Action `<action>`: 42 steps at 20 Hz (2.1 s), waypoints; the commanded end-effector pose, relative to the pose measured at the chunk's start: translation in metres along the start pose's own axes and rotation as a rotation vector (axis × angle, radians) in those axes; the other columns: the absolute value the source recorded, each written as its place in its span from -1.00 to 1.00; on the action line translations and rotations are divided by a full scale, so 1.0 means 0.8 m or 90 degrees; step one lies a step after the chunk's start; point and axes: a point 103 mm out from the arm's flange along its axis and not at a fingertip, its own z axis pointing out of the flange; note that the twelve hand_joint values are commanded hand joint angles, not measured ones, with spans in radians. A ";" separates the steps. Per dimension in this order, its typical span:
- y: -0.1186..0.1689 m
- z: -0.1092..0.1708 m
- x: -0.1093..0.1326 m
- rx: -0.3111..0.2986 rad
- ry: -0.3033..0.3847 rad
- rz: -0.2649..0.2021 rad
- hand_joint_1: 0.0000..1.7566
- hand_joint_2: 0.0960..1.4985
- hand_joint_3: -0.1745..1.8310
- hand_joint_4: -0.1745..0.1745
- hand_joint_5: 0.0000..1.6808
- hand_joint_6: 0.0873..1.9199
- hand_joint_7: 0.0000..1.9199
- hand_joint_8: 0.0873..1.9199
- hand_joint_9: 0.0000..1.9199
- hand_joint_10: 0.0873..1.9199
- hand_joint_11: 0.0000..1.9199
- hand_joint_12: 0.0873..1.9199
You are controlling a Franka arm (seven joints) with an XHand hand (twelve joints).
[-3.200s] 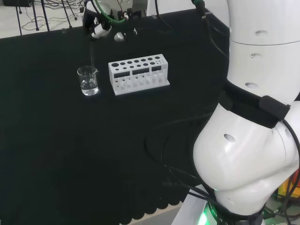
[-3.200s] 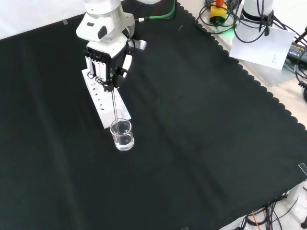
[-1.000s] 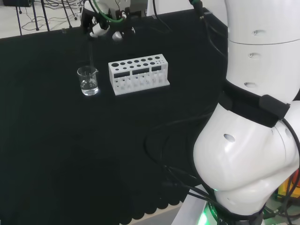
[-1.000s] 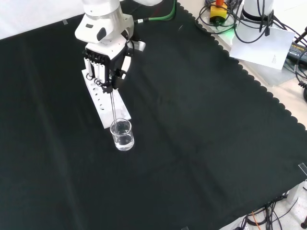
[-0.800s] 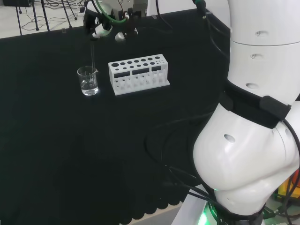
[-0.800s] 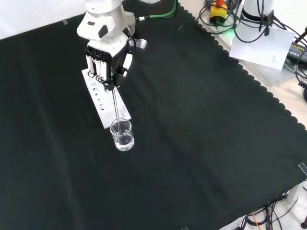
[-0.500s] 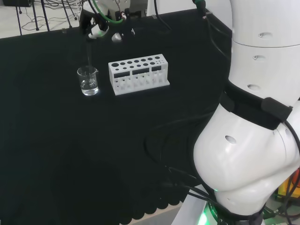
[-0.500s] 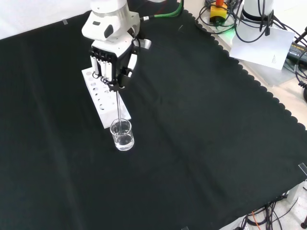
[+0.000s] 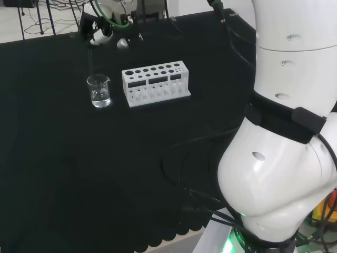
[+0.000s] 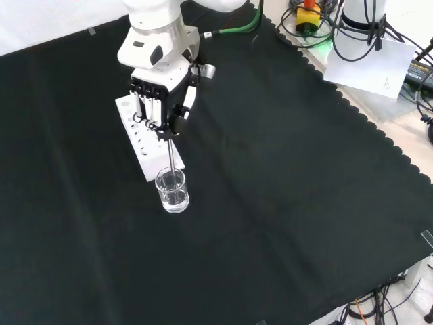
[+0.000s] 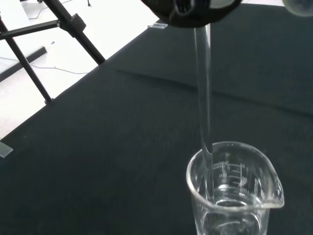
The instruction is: Stir in the beaker to the left of the white test tube rack with the glass rod.
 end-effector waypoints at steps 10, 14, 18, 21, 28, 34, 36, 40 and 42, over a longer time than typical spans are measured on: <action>-0.025 -0.005 -0.035 0.004 -0.006 0.045 0.49 0.33 -0.83 -1.00 0.39 -0.67 0.27 -0.11 0.90 -0.84 0.34 -0.31; -0.029 -0.002 -0.014 0.010 -0.006 0.034 0.49 0.33 -0.83 -1.00 0.39 -0.67 0.27 -0.11 0.90 -0.84 0.34 -0.31; -0.027 0.005 0.009 0.007 -0.007 0.014 0.49 0.33 -0.83 -1.00 0.39 -0.67 0.27 -0.11 0.90 -0.84 0.34 -0.31; -0.024 0.001 0.019 0.011 -0.010 0.008 0.49 0.33 -0.83 -1.00 0.39 -0.67 0.27 -0.11 0.90 -0.84 0.34 -0.31; -0.007 -0.002 0.007 0.006 -0.022 0.005 0.49 0.33 -0.83 -1.00 0.39 -0.67 0.27 -0.11 0.90 -0.84 0.34 -0.31; 0.001 0.000 -0.015 0.006 -0.023 0.015 0.49 0.33 -0.83 -1.00 0.39 -0.67 0.27 -0.11 0.90 -0.84 0.33 -0.31; -0.001 0.002 -0.020 0.006 -0.020 0.017 0.49 0.33 -0.83 -1.00 0.39 -0.67 0.27 -0.11 0.90 -0.84 0.33 -0.31; -0.002 -0.001 -0.018 0.004 -0.022 0.014 0.49 0.33 -0.83 -1.00 0.39 -0.67 0.27 -0.11 0.90 -0.84 0.33 -0.31; -0.004 -0.004 -0.015 0.001 -0.027 0.010 0.49 0.33 -0.83 -1.00 0.39 -0.67 0.27 -0.11 0.90 -0.84 0.33 -0.31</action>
